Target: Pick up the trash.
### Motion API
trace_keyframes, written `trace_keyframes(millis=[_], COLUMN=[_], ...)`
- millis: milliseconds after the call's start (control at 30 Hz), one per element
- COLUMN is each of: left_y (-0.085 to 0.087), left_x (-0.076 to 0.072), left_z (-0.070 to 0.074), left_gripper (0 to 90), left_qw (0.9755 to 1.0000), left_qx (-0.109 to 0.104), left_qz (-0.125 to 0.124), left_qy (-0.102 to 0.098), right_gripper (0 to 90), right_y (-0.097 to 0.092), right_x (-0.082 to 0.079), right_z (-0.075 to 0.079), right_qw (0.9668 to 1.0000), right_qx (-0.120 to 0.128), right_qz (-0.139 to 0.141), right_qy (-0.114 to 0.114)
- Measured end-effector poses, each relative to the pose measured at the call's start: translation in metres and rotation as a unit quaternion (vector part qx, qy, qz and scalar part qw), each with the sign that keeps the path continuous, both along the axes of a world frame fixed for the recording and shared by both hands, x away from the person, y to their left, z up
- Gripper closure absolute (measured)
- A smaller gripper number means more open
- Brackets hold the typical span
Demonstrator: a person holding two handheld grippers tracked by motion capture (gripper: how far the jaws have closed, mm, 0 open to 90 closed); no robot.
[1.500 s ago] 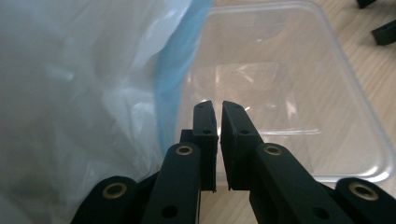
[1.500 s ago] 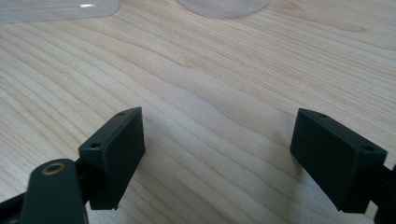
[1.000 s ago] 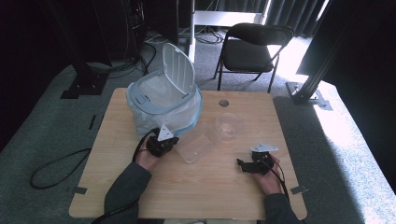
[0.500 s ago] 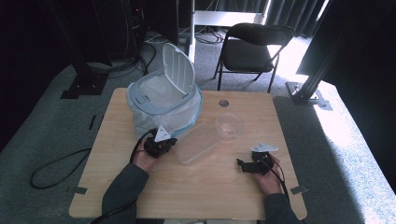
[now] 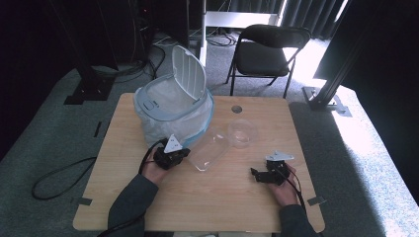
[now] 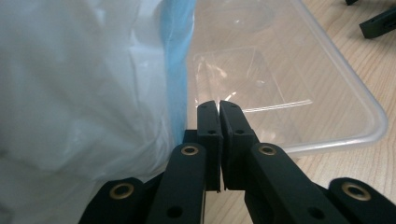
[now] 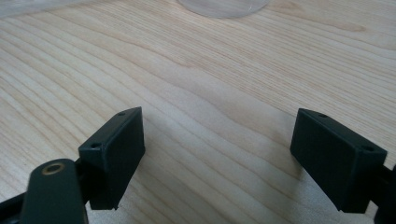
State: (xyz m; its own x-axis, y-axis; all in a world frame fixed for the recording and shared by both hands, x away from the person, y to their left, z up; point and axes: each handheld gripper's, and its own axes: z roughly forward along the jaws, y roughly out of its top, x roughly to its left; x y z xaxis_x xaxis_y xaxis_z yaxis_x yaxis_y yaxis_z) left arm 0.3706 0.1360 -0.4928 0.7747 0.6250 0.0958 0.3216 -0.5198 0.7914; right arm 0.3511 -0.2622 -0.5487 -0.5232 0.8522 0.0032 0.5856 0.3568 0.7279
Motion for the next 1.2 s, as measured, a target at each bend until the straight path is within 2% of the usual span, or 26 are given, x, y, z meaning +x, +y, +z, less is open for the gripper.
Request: trace_keyframes(millis=[100, 300, 500, 700, 1100, 1200], left_y=[-0.001, -0.008, -0.016, -0.029, -0.046, -0.051], left_x=[-0.001, -0.006, -0.006, -0.011, -0.026, -0.032], left_z=[0.001, 0.007, 0.005, -0.002, -0.007, -0.009], left_gripper=[85.0, 81.3, 78.3, 77.9, 82.0, 82.6], left_qw=[1.0000, 0.9985, 0.9960, 0.9943, 0.9904, 0.9898], left_qx=[-0.004, -0.045, -0.067, -0.069, -0.081, -0.077], left_qz=[-0.004, -0.019, -0.032, -0.052, -0.085, -0.095], left_qy=[0.006, 0.025, 0.049, 0.062, 0.073, 0.072], right_gripper=[16.8, 16.7, 16.8, 16.7, 16.8, 16.8], right_y=[0.000, 0.000, 0.000, 0.000, 0.000, 0.000], right_x=[0.000, 0.000, 0.000, 0.000, 0.000, 0.000], right_z=[0.000, 0.000, 0.000, 0.000, 0.000, 0.000], right_qw=[1.0000, 1.0000, 1.0000, 1.0000, 1.0000, 1.0000], right_qx=[0.000, 0.000, 0.000, 0.000, 0.000, 0.000], right_qz=[0.000, 0.000, 0.000, 0.000, 0.000, 0.000], right_qy=[0.000, 0.000, 0.000, 0.000, 0.000, 0.000])
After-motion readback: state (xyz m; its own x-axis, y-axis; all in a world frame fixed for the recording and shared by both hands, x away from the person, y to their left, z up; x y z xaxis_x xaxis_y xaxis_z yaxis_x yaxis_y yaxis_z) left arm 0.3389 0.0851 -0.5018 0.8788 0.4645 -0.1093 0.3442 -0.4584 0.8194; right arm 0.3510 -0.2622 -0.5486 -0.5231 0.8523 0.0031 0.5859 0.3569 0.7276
